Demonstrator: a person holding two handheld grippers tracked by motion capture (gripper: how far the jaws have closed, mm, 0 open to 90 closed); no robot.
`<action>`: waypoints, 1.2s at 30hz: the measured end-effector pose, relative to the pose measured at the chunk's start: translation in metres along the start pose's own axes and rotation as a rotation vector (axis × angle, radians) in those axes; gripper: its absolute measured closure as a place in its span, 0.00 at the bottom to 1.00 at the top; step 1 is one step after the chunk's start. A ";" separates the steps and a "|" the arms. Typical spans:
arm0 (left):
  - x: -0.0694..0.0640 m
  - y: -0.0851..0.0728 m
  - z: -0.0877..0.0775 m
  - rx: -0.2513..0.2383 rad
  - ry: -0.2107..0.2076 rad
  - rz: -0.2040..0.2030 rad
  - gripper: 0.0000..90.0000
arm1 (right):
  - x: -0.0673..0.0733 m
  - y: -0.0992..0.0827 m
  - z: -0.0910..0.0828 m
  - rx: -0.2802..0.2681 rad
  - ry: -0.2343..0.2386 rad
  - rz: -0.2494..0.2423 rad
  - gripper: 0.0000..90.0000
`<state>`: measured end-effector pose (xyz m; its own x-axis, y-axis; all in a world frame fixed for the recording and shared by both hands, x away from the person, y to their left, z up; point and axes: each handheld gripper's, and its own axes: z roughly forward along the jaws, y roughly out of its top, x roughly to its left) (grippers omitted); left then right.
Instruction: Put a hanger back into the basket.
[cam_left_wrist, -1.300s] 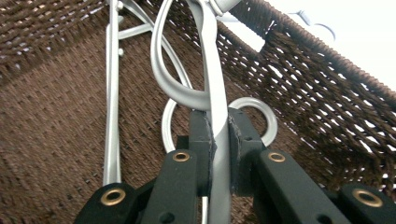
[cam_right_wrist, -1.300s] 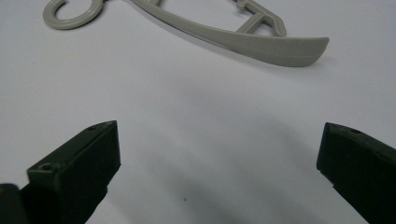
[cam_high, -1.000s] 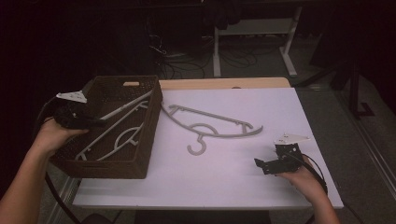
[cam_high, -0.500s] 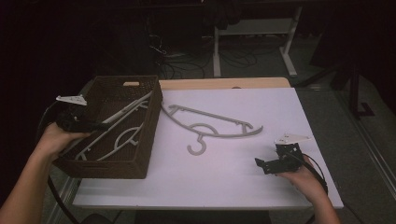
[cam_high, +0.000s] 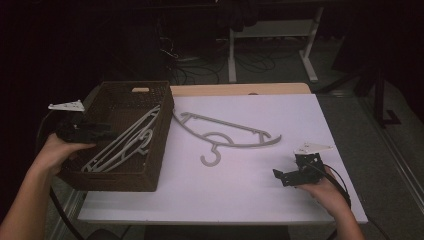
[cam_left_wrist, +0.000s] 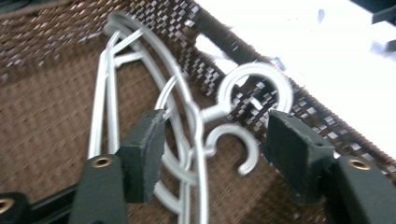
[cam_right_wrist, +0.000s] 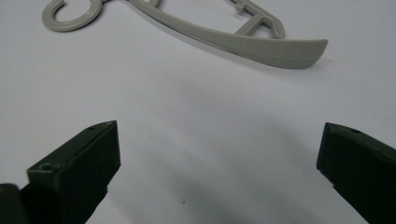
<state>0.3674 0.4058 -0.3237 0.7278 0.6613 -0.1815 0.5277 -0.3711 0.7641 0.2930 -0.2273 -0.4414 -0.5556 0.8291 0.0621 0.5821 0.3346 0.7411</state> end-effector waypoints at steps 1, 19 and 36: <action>-0.003 0.001 0.001 -0.010 -0.008 0.005 0.38 | 0.000 0.000 0.000 0.000 0.000 0.002 0.00; -0.074 0.040 0.043 -0.123 -0.159 0.090 0.23 | 0.001 0.001 0.002 0.002 0.008 -0.001 0.00; -0.139 0.072 0.125 -0.115 -0.222 0.171 0.39 | 0.002 0.005 0.000 -0.015 0.015 -0.004 0.00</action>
<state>0.3587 0.2054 -0.3211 0.8865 0.4320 -0.1658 0.3455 -0.3797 0.8582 0.2947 -0.2236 -0.4373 -0.5669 0.8209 0.0687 0.5710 0.3315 0.7510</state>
